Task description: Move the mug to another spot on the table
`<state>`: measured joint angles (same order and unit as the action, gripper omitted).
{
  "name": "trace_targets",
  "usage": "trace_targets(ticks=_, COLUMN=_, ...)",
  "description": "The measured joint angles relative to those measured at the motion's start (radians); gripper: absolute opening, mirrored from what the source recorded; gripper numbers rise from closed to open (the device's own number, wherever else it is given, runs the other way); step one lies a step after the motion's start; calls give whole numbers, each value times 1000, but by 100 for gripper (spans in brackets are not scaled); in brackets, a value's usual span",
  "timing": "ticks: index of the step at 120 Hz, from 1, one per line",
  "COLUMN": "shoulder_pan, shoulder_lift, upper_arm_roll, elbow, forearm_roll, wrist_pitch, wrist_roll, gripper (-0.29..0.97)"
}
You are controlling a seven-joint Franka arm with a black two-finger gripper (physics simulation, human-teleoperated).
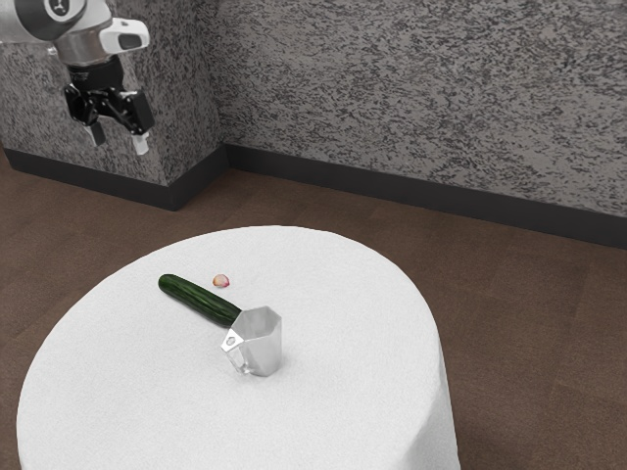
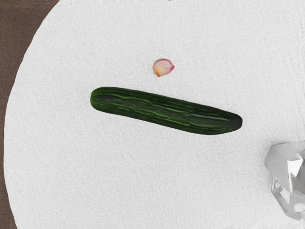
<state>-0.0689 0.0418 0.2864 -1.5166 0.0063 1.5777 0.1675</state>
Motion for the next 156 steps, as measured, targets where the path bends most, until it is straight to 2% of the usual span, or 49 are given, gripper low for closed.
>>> trace_targets(ticks=20, shoulder_pan=-67, shoulder_lift=0, upper_arm_roll=0, elbow=0, forearm_roll=0, wrist_pitch=0, wrist_roll=21, gripper=68)
trace_targets(ticks=50, shoulder_pan=-85, shoulder_lift=16, upper_arm_roll=-12, elbow=-11, forearm_roll=6, wrist_pitch=1, wrist_roll=39, gripper=68)
trace_targets(ticks=68, shoulder_pan=-254, shoulder_lift=22, upper_arm_roll=-13, elbow=-112, forearm_roll=5, wrist_pitch=16, wrist_roll=43, gripper=68)
trace_targets(ticks=87, shoulder_pan=-418, shoulder_lift=-114, upper_arm_roll=-9, elbow=-345, forearm_roll=19, wrist_pitch=79, wrist_roll=47, gripper=68)
trace_targets(ticks=109, shoulder_pan=-317, shoulder_lift=-126, upper_arm_roll=-5, elbow=-404, forearm_roll=47, wrist_pitch=127, wrist_roll=52, gripper=68)
trace_targets(ticks=126, shoulder_pan=-330, shoulder_lift=-138, upper_arm_roll=-3, elbow=-522, forearm_roll=52, wrist_pitch=171, wrist_roll=70, gripper=67)
trace_targets(ticks=156, shoulder_pan=-333, shoulder_lift=-169, upper_arm_roll=-1, elbow=-722, forearm_roll=62, wrist_pitch=359, wrist_roll=180, gripper=68)
